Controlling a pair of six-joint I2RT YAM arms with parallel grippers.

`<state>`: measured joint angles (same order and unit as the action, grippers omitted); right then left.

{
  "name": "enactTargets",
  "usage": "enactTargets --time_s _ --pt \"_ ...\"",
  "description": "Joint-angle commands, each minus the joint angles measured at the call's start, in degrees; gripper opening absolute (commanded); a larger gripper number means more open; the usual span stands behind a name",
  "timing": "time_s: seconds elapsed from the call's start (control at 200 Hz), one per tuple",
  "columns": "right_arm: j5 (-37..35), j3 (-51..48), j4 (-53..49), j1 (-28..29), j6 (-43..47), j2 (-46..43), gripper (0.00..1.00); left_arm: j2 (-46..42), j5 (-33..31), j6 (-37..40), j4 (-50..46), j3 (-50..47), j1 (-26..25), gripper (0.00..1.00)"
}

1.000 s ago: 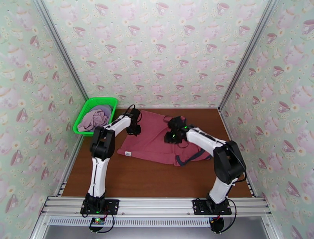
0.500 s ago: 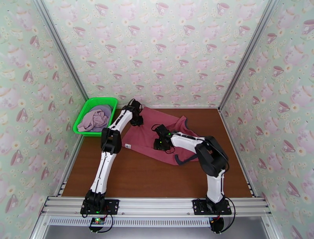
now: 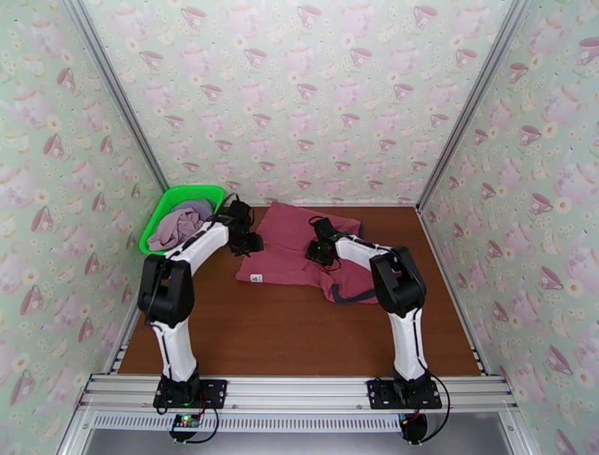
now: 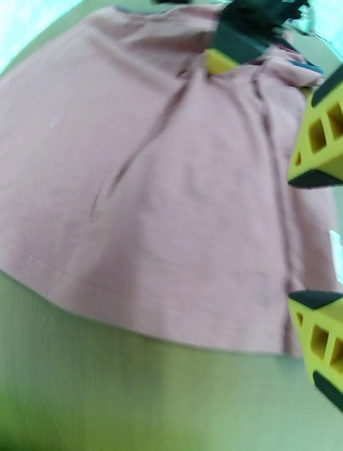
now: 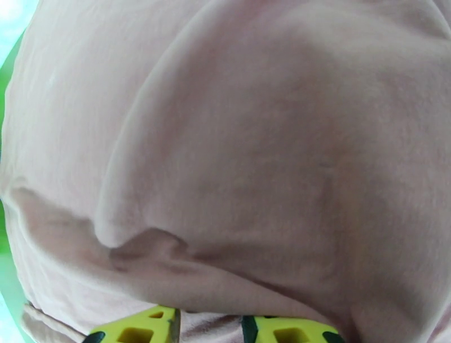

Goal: Fold and stack the mixed laundry pile

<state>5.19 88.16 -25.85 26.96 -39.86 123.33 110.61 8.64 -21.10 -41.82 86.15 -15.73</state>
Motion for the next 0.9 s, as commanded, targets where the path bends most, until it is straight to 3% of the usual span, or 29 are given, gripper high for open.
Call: enactTargets --time_s 0.0,0.18,0.321,0.516,0.626,0.776,0.892 --pt "0.0 -0.6 -2.0 -0.2 -0.8 3.0 0.37 3.6 3.3 -0.5 7.4 -7.0 -2.6 0.44" --pt "-0.1 -2.1 -2.0 -0.2 -0.1 2.5 0.37 4.2 2.6 0.3 11.3 -11.8 -7.9 0.44" --pt "0.8 -2.6 -1.8 -0.2 0.2 2.7 0.36 1.3 -1.3 -1.0 11.8 -17.9 -10.6 0.36" --pt "0.3 -2.3 -3.0 -0.2 1.6 3.2 0.36 -11.6 -15.0 -7.0 3.8 -31.3 -15.0 0.28" --pt "0.3 -2.4 -3.3 -0.2 2.1 3.2 0.35 -19.6 -23.3 -12.5 -2.1 -36.9 -16.4 0.11" --pt "0.1 -3.2 -3.3 -0.2 2.0 2.8 0.35 -30.3 -27.4 -15.7 -7.7 -38.5 -16.7 0.02" --pt "0.1 -3.8 -3.2 -0.2 1.9 2.4 0.35 -37.8 -27.1 -16.4 -12.6 -37.7 -17.0 0.01"
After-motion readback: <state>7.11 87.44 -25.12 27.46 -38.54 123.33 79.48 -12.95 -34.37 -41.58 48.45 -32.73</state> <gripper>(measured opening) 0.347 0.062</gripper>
